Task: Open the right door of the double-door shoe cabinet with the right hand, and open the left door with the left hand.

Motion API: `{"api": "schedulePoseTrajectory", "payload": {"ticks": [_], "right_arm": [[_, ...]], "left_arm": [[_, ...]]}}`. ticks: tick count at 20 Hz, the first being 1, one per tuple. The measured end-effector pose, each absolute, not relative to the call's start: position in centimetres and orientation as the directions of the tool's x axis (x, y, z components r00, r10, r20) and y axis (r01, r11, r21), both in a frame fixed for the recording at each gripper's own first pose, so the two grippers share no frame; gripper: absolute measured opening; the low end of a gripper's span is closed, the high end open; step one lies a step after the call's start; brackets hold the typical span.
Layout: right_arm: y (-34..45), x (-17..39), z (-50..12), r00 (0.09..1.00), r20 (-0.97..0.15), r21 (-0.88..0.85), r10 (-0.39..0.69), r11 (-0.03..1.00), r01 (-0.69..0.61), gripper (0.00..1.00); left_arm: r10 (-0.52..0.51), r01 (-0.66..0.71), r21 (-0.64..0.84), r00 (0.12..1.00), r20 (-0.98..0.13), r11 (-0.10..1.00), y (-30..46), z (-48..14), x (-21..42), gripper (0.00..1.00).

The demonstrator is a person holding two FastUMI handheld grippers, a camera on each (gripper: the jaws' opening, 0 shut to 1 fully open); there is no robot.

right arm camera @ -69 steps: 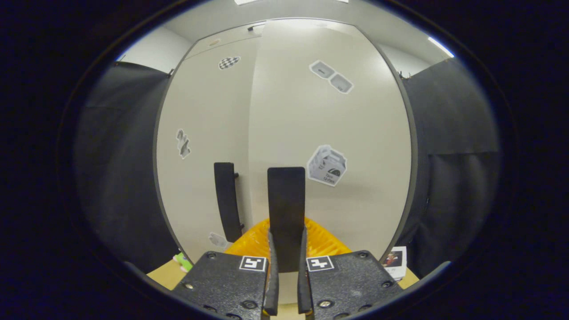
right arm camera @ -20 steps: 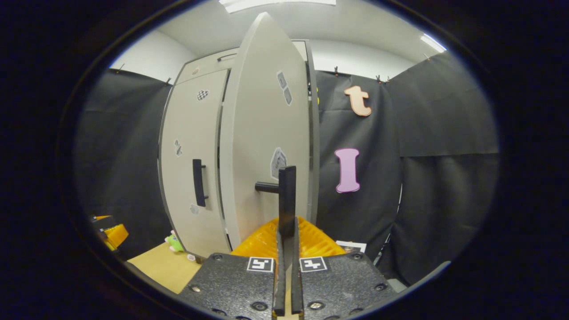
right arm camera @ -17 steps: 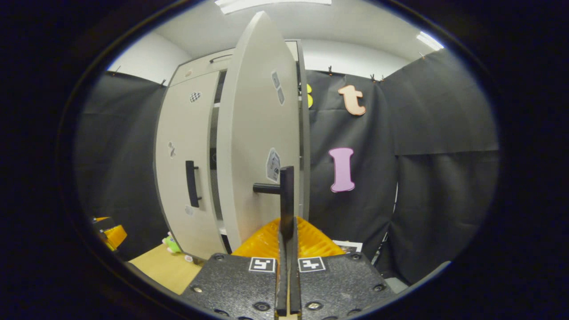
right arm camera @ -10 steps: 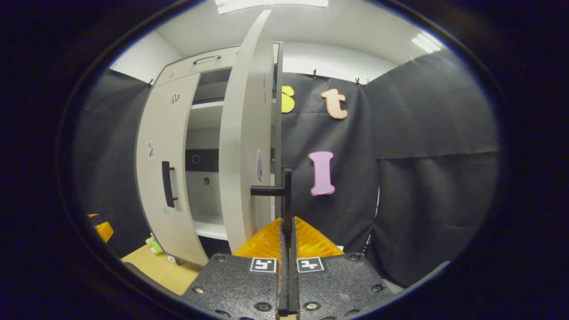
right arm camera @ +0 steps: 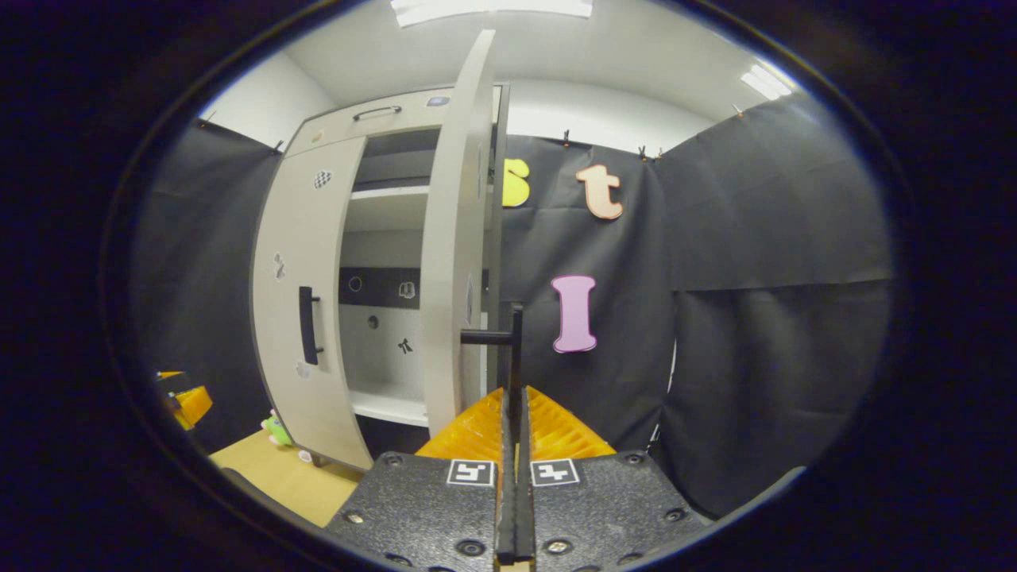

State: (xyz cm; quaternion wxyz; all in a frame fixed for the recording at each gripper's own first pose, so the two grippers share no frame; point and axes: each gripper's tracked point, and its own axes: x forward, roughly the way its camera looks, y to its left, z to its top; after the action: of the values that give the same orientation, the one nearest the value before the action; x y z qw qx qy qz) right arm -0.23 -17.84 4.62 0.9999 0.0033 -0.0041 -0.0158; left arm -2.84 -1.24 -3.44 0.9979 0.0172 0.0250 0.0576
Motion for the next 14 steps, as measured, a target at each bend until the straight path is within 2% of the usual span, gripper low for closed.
{"api": "schedulePoseTrajectory", "payload": {"ticks": [4, 9, 14], "right_arm": [[-14.2, -4.6, 3.7, 1.0, 0.009, 0.01, 0.016, 1.0, -0.016, 0.04], [-8.6, -4.5, 1.6, 0.992, -0.044, 0.031, 0.121, 0.992, -0.119, 0.04], [-7.6, -3.8, 0.4, 0.992, -0.064, 0.042, 0.112, 0.993, -0.11, 0.04]], "left_arm": [[0.109, -0.108, 0.02, 0.993, -0.046, 0.994, -0.5, -3.5, -2.9, 0.95], [0.086, -0.085, 0.022, 0.995, -0.049, 0.996, -1.3, -3.5, -2.9, 0.95], [0.056, -0.055, 0.036, 0.998, -0.031, 0.998, -2.1, -3.0, -2.5, 0.95]]}}
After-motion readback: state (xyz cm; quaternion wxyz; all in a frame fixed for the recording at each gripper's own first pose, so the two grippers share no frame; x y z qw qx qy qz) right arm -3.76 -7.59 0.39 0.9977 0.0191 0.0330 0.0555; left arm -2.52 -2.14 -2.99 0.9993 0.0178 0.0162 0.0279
